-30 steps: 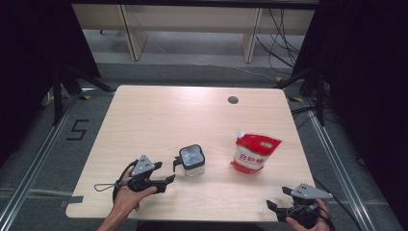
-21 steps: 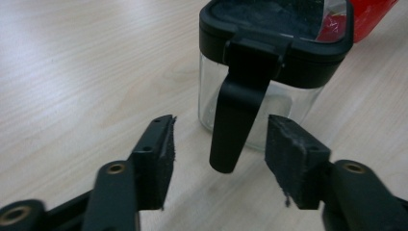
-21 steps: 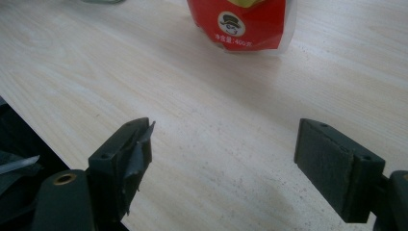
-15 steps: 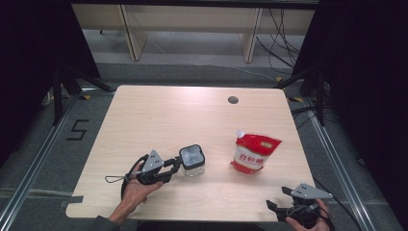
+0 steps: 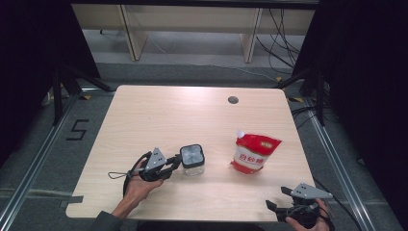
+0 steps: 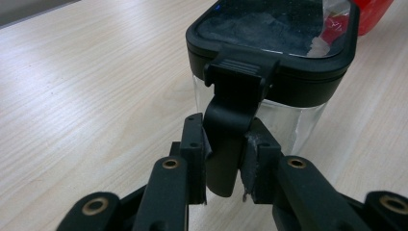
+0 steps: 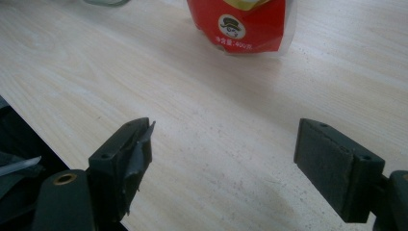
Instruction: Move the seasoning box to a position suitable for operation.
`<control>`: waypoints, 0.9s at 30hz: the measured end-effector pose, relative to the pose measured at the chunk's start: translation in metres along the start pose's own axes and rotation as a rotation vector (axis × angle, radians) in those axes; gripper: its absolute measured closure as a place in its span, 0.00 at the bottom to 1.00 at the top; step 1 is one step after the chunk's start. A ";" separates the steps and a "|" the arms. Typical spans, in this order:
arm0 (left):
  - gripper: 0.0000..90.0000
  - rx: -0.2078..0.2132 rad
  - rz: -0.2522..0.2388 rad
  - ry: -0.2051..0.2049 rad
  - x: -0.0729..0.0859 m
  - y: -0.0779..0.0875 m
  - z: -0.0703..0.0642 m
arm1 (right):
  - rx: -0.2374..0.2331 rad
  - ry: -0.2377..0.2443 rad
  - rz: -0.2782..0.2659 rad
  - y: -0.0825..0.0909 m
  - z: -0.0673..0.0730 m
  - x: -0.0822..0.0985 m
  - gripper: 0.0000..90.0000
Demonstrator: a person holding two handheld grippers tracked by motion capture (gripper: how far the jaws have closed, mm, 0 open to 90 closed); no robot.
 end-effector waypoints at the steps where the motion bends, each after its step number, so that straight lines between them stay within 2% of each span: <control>1: 0.81 0.000 0.000 0.000 0.000 0.000 0.000 | 0.013 0.007 -0.004 0.001 -0.001 0.000 0.24; 3: 0.81 0.028 -0.008 -0.008 0.000 0.001 -0.003 | -0.003 -0.004 -0.001 0.000 0.000 0.000 0.24; 5: 0.81 0.042 -0.011 -0.002 0.001 0.001 -0.005 | 0.002 0.003 -0.004 0.000 0.000 0.000 0.24; 7: 0.81 0.047 -0.019 -0.016 0.000 0.002 -0.006 | 0.006 0.003 -0.005 0.001 0.000 0.000 0.24; 8: 0.81 0.048 -0.025 -0.002 0.000 0.002 -0.007 | 0.010 0.008 -0.009 0.001 -0.001 0.000 0.24; 9: 0.81 0.061 -0.032 -0.025 0.000 0.002 -0.005 | -0.011 -0.004 -0.001 0.001 0.001 0.000 0.24; 10: 0.81 0.066 -0.032 -0.014 0.000 0.003 -0.006 | 0.003 0.007 -0.005 0.001 0.000 0.000 0.24; 11: 0.81 0.066 -0.032 -0.014 0.000 0.003 -0.006 | -0.004 -0.029 0.008 0.001 0.003 0.000 0.24; 12: 0.81 0.080 -0.028 -0.015 0.002 0.003 -0.008 | 0.006 0.014 -0.007 0.001 0.000 0.000 0.25; 13: 0.81 0.083 -0.032 -0.020 0.003 0.004 -0.008 | -0.002 -0.014 -0.002 0.001 0.003 0.000 0.25; 14: 0.81 0.088 -0.034 -0.009 0.004 0.004 -0.010 | -0.003 -0.013 -0.003 0.001 0.003 0.000 0.25; 17: 0.81 0.096 -0.027 -0.012 0.005 0.005 -0.011 | -0.002 0.007 -0.012 0.000 0.001 -0.001 0.25; 18: 0.81 0.121 -0.038 -0.029 0.003 0.004 -0.016 | -0.006 -0.017 -0.007 0.001 0.003 -0.001 0.25; 19: 0.81 0.132 -0.038 -0.031 0.002 0.004 -0.019 | -0.006 0.002 -0.013 0.001 0.001 -0.001 0.25; 26: 0.81 0.177 -0.045 -0.064 -0.001 0.000 -0.030 | -0.010 -0.003 -0.012 0.001 0.002 -0.002 0.25; 27: 0.81 0.194 -0.047 -0.055 -0.001 0.000 -0.033 | -0.005 0.002 -0.015 0.001 0.002 -0.002 0.25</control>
Point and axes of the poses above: each handheld gripper's, and its own axes: y roughly backward along the jaws, x roughly out of its underside, z roughly to its left, the point moved 3 cm from there along -y, roughly forward along the jaws, and after that the axes turned 3 degrees about -y, right-handed, at the moved point
